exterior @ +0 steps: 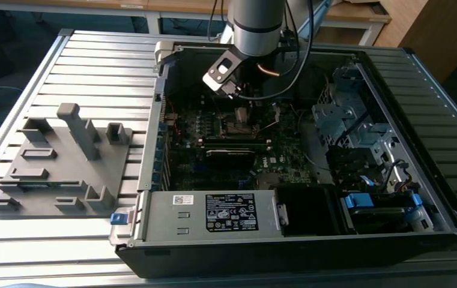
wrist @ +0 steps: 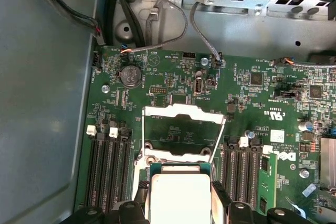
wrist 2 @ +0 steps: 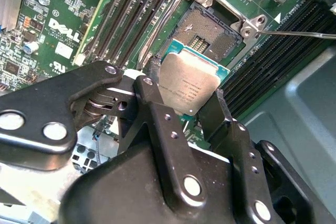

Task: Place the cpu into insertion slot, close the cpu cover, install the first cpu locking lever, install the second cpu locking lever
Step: 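Place the cpu into insertion slot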

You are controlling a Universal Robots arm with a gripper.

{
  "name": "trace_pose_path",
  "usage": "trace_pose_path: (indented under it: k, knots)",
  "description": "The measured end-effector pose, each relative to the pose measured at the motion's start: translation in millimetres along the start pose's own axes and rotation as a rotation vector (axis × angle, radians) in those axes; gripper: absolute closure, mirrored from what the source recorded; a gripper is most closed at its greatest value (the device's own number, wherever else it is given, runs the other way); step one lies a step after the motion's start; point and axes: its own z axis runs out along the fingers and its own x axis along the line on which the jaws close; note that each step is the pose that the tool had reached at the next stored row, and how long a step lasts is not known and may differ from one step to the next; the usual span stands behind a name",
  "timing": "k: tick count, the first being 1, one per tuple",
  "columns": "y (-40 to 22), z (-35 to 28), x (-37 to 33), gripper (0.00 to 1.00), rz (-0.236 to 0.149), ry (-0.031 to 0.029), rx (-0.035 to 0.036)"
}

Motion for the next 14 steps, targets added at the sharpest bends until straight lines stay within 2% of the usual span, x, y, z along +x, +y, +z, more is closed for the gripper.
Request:
trace_pose_path:
  k: [6,14]
  knots:
    - [-1.1,2.2,0.5,0.46,0.039,-0.0034,-0.0006]
    - [-4.8,6.2,1.5,0.46,0.041,-0.0009,-0.0009]
